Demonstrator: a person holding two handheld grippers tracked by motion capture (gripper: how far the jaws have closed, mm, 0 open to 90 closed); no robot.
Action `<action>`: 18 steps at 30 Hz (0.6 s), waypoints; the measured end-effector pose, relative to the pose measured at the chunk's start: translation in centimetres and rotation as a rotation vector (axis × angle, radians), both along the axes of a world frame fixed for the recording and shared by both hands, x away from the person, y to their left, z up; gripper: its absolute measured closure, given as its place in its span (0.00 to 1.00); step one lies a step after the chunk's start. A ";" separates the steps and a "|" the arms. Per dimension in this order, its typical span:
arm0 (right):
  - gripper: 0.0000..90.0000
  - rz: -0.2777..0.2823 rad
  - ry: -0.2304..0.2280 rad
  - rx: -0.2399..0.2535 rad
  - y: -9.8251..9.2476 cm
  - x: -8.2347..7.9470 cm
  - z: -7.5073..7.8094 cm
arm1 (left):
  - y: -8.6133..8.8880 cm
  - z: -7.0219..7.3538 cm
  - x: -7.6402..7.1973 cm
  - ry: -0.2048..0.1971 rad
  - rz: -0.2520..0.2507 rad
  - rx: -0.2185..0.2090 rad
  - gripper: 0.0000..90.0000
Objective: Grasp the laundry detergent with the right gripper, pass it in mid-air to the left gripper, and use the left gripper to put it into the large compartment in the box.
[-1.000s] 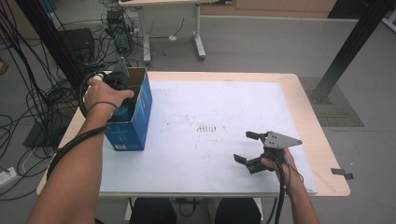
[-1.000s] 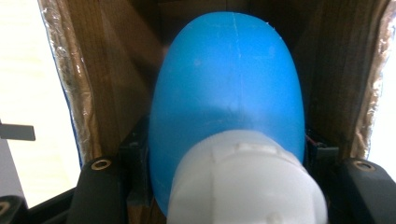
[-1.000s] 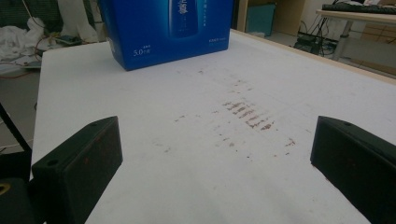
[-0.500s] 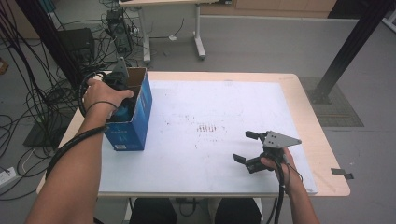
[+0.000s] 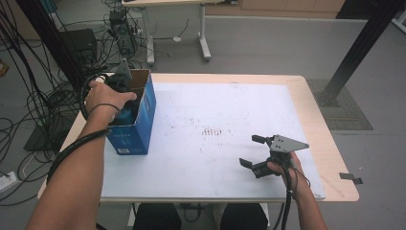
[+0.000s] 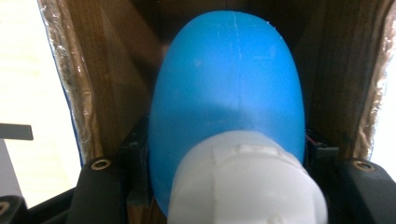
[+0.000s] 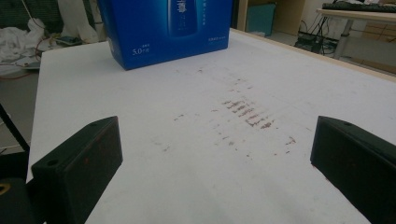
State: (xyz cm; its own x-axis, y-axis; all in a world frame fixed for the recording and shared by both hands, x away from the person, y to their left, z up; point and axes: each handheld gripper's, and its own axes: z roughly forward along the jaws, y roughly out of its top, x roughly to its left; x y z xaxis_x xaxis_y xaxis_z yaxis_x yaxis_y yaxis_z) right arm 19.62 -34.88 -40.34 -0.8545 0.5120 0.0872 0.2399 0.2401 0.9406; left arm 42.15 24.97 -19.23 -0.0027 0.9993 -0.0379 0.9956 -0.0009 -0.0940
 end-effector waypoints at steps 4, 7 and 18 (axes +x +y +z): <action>0.02 0.000 -0.002 0.001 0.0 0.0 0.0 | -0.2 0.0 0.1 0.002 0.000 0.004 0.42; 0.02 -0.001 -0.001 0.001 -0.1 0.0 0.0 | -0.2 0.0 0.0 0.001 0.001 0.004 0.42; 0.02 0.002 0.000 -0.001 0.0 0.0 0.0 | 0.1 0.0 0.0 0.002 0.006 -0.002 0.42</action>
State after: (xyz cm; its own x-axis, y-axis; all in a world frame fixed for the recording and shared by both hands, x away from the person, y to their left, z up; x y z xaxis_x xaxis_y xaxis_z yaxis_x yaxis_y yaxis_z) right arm 19.64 -34.87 -40.36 -0.8555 0.5105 0.0867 0.2395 0.2416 0.9404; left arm 42.11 25.02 -19.23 -0.0087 0.9992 -0.0397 0.9954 0.0048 -0.0956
